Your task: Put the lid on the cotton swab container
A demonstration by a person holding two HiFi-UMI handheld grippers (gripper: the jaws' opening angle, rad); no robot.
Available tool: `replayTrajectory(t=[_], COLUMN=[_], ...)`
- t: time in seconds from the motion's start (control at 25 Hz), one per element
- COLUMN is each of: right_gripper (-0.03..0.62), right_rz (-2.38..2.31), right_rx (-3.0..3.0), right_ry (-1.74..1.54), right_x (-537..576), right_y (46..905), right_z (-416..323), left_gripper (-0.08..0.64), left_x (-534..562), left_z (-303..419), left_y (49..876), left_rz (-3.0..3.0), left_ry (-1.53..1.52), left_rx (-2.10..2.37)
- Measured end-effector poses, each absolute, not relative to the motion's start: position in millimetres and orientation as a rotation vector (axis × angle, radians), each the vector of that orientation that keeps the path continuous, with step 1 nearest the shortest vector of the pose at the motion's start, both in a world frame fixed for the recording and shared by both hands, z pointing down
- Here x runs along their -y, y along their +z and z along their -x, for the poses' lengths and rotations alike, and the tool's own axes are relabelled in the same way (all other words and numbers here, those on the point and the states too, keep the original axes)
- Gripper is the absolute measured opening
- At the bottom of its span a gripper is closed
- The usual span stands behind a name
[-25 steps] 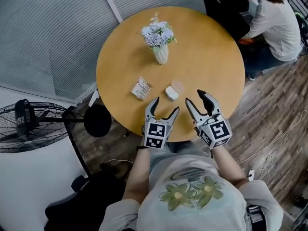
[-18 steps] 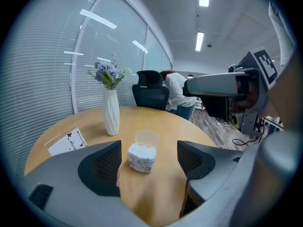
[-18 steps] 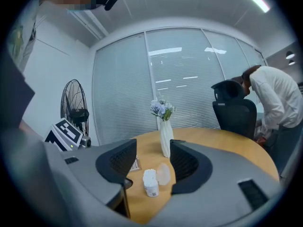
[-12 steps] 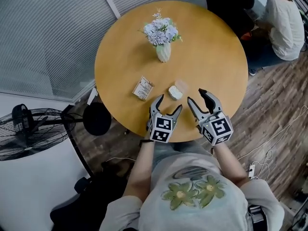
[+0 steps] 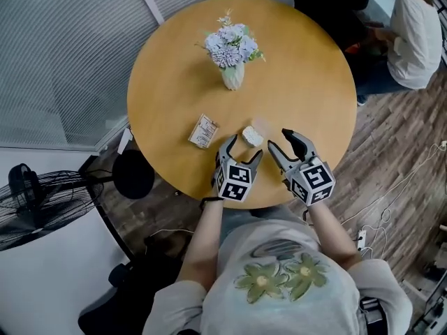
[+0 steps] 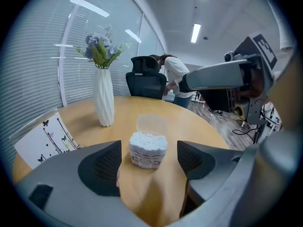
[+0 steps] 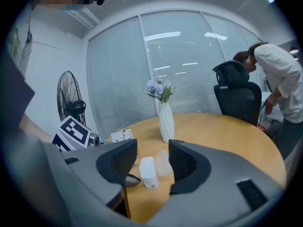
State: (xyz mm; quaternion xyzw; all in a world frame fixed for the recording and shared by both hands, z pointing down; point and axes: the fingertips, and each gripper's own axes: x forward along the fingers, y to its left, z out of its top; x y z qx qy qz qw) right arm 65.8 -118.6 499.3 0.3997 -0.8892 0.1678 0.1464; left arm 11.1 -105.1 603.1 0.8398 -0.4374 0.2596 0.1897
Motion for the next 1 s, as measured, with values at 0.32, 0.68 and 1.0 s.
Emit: replayTrajectory(t=[0.32, 0.68, 1.0], right_gripper=[0.210, 0.210, 0.210], right_rz=[-1.137, -1.102, -1.096], right_rx=[2.498, 2.476, 2.478], right_ry=[0.541, 0.658, 0.838], right_x=[127.5, 137.3, 144.8], right_y=[525.4, 550.5, 568.2], right_z=[-67.2, -68.3, -69.2], left_gripper=[0.370, 0.371, 0.370], left_x=[110.0, 115.7, 116.9], left_z=[-15.6, -18.0, -19.6], left_y=[625.4, 640.0, 645.2], left_rz=[-2.354, -2.338, -2.358], left_ry=[0.787, 0.802, 0.819], left_rx=[1.174, 1.142, 1.135])
